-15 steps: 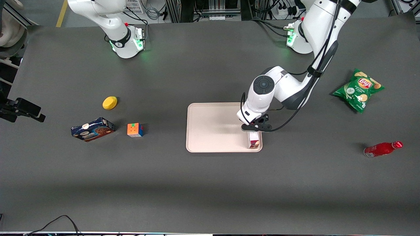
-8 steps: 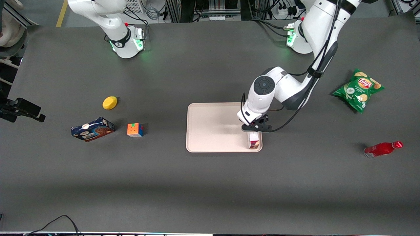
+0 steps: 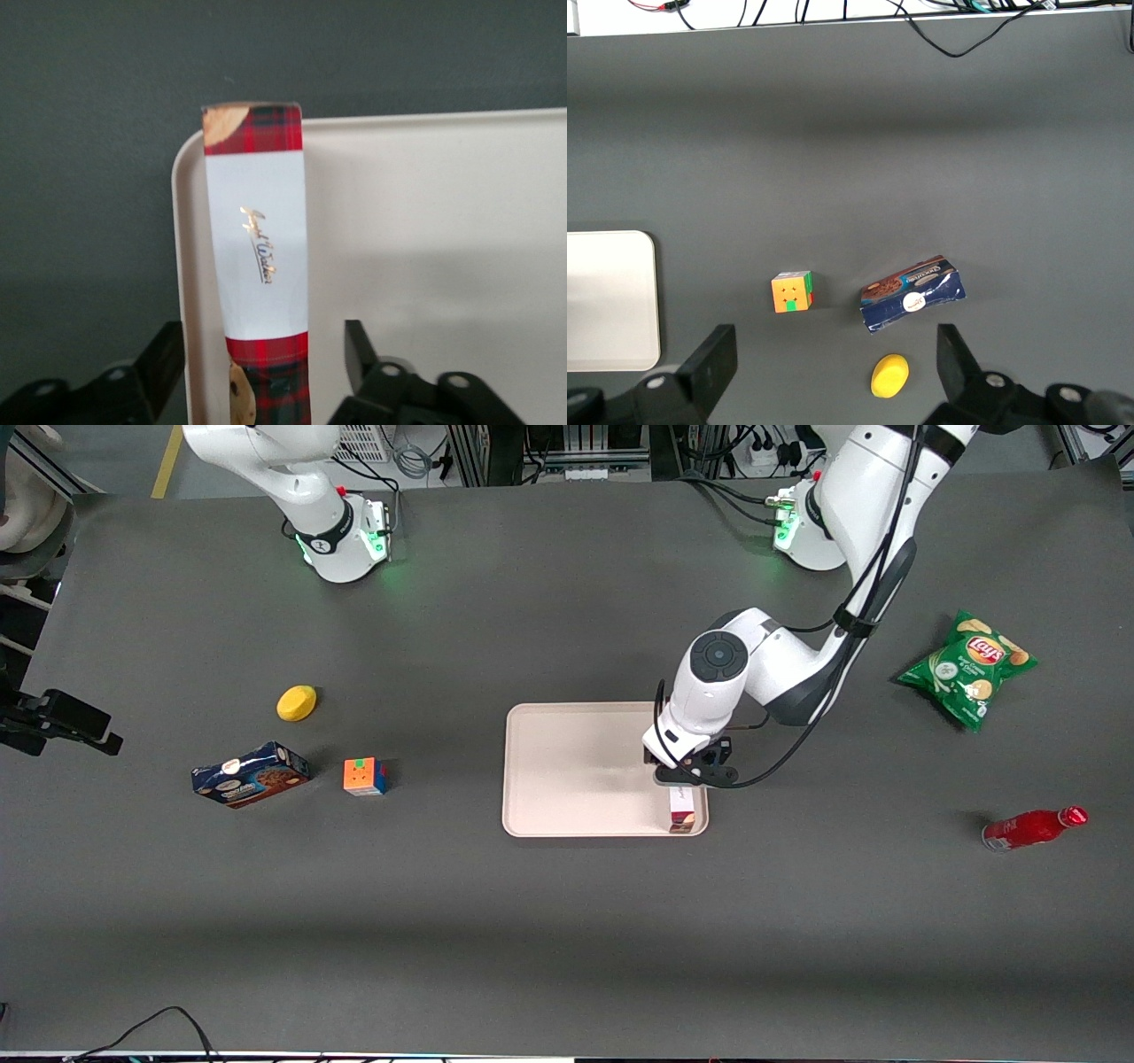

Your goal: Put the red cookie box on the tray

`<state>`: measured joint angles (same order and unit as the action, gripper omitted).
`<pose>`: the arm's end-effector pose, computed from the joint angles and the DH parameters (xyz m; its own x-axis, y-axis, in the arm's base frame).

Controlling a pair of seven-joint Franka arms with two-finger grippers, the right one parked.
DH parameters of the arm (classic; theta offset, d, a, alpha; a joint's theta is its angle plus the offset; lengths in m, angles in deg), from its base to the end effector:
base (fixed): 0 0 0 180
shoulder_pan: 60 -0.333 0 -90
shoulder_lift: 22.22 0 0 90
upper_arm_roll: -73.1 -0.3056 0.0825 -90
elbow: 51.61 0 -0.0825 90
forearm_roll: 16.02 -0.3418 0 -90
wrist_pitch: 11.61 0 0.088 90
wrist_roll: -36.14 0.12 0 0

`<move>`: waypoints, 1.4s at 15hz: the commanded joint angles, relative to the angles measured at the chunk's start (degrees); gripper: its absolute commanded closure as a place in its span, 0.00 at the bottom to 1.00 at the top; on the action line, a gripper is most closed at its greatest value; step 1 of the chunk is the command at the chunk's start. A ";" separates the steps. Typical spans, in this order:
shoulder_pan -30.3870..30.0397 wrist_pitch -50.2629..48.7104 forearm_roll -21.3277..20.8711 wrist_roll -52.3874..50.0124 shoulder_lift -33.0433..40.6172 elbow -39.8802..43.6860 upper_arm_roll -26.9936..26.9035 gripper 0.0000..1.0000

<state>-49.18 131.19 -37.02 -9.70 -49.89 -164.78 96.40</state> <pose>0.4949 -0.3213 0.2568 0.9943 -0.0285 0.1026 -0.0306 -0.9993 0.0193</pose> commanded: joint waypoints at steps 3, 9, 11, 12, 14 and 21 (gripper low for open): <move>-2.91 -6.90 3.22 5.48 10.25 1.54 -0.62 0.00; -4.49 -25.44 16.77 27.19 18.16 11.39 -10.89 0.00; -6.42 -30.10 17.83 32.72 22.12 12.01 -13.18 0.00; -7.04 -32.39 18.01 35.62 23.96 12.10 -14.50 0.00; -8.88 -36.61 18.01 38.89 27.65 12.10 -16.79 0.00; -12.84 -47.34 21.70 44.09 34.88 14.64 -18.64 0.00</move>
<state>-61.28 87.82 -17.29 32.48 -16.75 -151.50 77.63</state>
